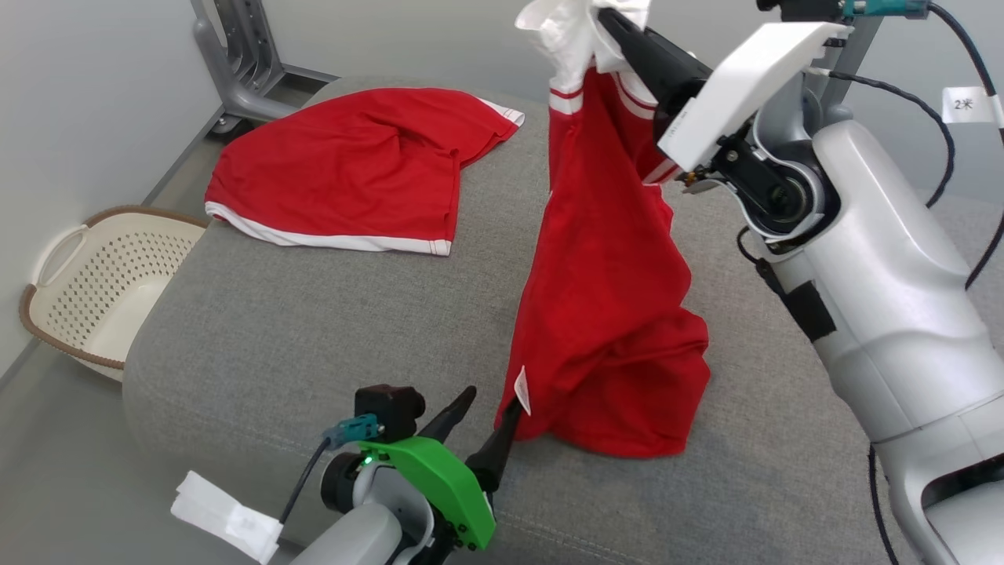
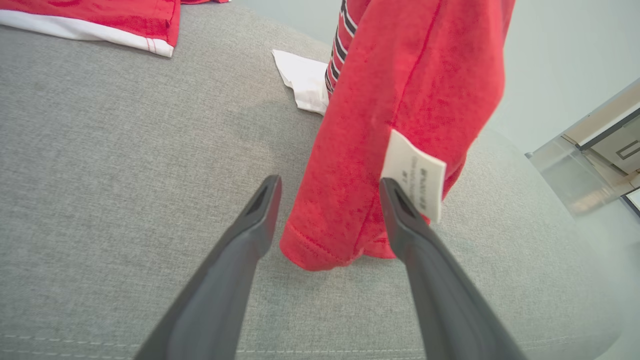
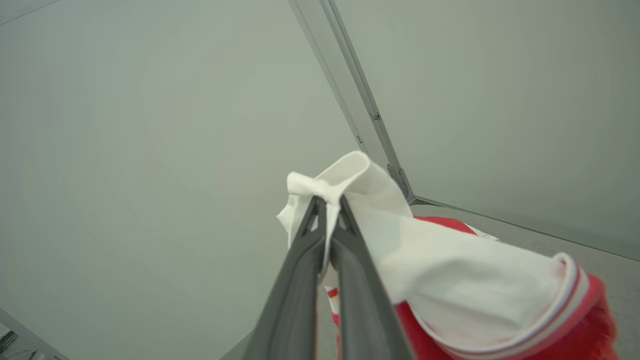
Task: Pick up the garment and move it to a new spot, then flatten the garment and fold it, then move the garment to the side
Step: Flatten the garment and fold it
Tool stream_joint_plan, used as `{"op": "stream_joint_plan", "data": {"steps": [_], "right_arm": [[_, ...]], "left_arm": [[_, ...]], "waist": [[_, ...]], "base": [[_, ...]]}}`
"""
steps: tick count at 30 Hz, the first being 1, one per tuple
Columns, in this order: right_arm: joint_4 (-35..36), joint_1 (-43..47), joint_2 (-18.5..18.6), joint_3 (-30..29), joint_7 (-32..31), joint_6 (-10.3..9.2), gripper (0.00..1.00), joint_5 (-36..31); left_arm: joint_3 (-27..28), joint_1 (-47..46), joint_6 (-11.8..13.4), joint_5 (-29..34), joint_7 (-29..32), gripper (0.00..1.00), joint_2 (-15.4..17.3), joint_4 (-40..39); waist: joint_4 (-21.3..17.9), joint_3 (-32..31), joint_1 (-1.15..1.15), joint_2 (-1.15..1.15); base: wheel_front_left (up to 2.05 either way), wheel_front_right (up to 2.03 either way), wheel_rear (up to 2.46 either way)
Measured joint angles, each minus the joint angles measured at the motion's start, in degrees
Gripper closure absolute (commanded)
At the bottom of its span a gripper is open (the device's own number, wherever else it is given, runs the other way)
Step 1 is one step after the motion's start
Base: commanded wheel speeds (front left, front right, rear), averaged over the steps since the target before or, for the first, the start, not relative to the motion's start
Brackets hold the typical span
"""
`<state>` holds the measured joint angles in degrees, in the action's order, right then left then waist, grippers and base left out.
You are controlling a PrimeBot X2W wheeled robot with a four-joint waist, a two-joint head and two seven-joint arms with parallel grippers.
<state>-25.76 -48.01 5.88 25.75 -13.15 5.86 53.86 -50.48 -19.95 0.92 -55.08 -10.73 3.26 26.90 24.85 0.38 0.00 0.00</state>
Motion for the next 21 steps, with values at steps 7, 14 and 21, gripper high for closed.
{"op": "stream_joint_plan", "data": {"steps": [7,14,21], "right_arm": [[-4.8,3.7,6.3,-1.2,0.4,-0.83,1.0,-1.6],[-6.1,10.0,10.8,-3.3,1.0,-0.91,1.0,-1.3],[-6.3,17.8,14.4,-6.5,3.2,-0.9,1.0,0.4]], "left_arm": [[2.5,1.9,2.1,0.8,-1.5,0.0,3.7,1.9],[4.8,5.5,3.3,1.4,-2.5,0.0,7.6,3.6],[7.8,7.7,3.5,1.5,-3.1,0.0,9.2,3.4]], "waist": [[-1.7,-0.8,0.0,0.0],[-4.4,-0.7,0.0,0.0],[-7.0,0.4,0.0,0.0]], "base": [[0.0,0.0,0.0],[0.0,0.0,0.0],[0.0,0.0,0.0]]}}
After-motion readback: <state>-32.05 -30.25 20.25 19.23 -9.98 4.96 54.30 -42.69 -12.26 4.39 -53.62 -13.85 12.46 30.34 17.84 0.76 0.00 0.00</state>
